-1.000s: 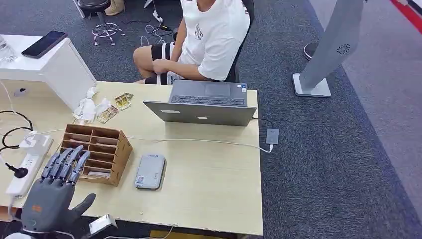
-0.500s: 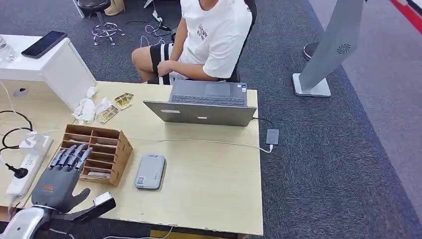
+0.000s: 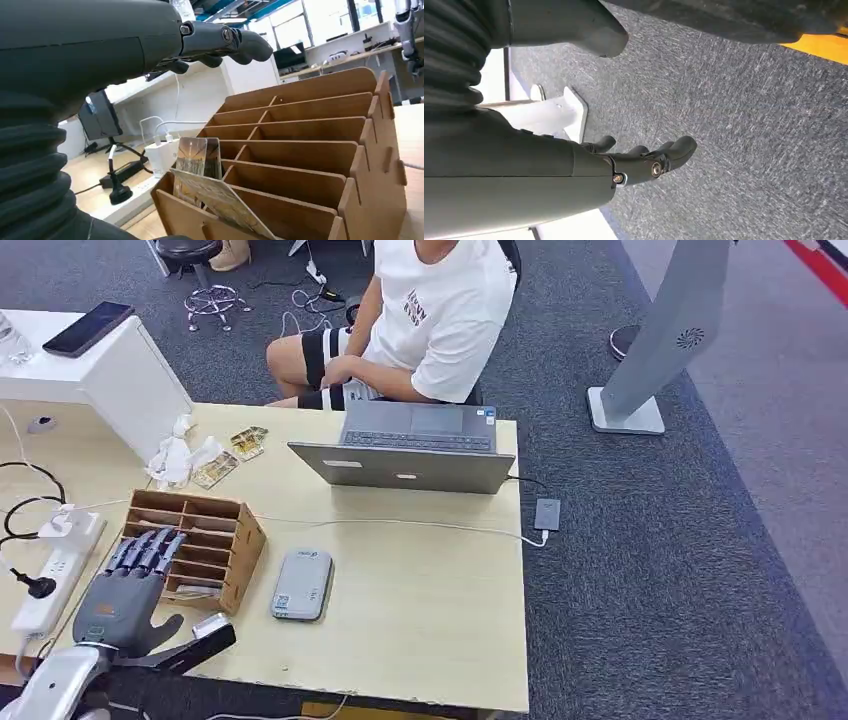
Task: Pass the card to the sensor for recognition and then transmit it.
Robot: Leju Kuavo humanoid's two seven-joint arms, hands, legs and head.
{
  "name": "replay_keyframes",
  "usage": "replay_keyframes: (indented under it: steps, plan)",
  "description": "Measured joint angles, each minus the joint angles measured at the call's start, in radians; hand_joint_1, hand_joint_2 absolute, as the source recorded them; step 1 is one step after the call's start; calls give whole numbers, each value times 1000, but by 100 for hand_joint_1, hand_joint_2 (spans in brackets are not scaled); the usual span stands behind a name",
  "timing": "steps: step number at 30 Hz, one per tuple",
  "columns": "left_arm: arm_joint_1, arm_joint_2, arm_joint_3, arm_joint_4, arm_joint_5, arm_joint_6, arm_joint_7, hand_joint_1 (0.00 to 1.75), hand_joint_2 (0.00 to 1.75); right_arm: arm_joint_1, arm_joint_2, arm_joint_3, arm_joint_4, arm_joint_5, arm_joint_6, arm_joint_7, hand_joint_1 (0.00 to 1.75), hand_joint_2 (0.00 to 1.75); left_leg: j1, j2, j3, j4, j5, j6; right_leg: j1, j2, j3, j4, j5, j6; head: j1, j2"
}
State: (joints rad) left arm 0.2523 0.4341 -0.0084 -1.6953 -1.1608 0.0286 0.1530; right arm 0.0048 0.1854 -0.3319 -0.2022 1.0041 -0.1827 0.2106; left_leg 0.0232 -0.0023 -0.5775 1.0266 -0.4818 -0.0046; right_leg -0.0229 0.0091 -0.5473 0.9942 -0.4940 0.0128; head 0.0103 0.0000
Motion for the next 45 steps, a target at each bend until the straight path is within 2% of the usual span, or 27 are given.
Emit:
replay_keyframes:
  steps: [31,32,45]
  plan:
    - [11,-8,0,17,11,-21,22,0,175,0,3,0,0,22,5,2,0,175,0,0,0,0,0,0,0,0,0,0,0,0,0,0]
    - [12,-8,0,17,12,-21,22,175,175,0,3,0,0,23,6,2,0,175,0,0,0,0,0,0,0,0,0,0,0,0,0,0]
    - [39,-2,0,16,48,-40,22,175,175,0,3,0,0,27,8,0,0,175,0,0,0,0,0,0,0,0,0,0,0,0,0,0]
